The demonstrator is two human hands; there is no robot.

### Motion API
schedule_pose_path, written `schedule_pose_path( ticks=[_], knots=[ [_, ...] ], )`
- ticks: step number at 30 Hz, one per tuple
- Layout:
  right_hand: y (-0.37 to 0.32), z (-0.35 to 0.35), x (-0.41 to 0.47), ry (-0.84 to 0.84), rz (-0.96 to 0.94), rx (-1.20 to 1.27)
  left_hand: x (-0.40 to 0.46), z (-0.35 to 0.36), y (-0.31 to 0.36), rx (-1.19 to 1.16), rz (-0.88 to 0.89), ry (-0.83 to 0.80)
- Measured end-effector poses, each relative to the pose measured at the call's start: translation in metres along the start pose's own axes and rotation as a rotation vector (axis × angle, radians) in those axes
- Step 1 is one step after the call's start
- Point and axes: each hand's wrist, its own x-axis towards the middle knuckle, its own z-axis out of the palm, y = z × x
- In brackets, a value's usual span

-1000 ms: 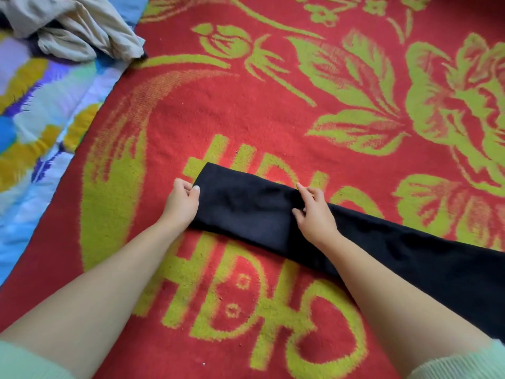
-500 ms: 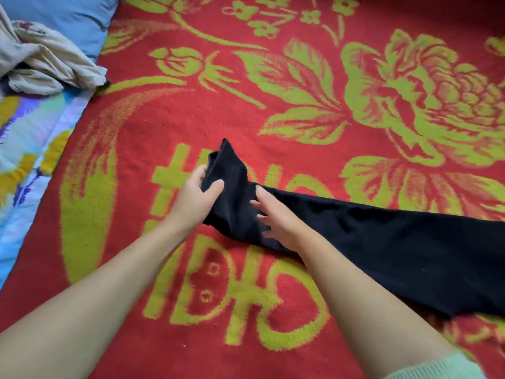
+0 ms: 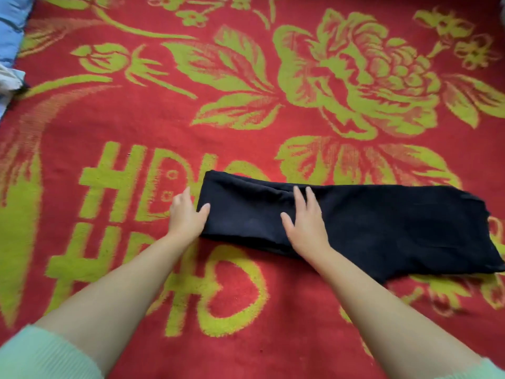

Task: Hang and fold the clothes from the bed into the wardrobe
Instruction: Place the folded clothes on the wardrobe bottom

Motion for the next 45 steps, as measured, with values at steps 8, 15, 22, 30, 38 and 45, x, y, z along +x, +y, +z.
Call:
schedule_pose_path(
  ticks=[8,15,22,30,38,45],
  knots=[
    [0.009,0.043,-0.008,-0.484,-0.172,-0.275,-0.001,0.013,-0.003,-0.359,-0.083,-0.151],
    [0.017,-0.038,-0.002,-0.445,0.122,0.756,-0.058,-0.003,0.082,-0.576,0.212,-0.362],
    [0.070,-0.120,-0.006,-0.104,0.255,0.922,-0.136,0.085,0.178,-0.240,0.534,-0.695],
    [0.201,-0.104,0.006,0.086,0.382,0.227,-0.091,0.143,0.142,-0.107,0.138,-0.104],
    [0.210,-0.051,-0.006,-0.292,0.117,-0.011,-0.072,0.168,0.127,-0.482,-0.087,-0.443],
    [0.224,-0.111,-0.007,-0.269,0.391,0.937,-0.122,0.147,0.211,-0.620,0.117,-0.425]
  ],
)
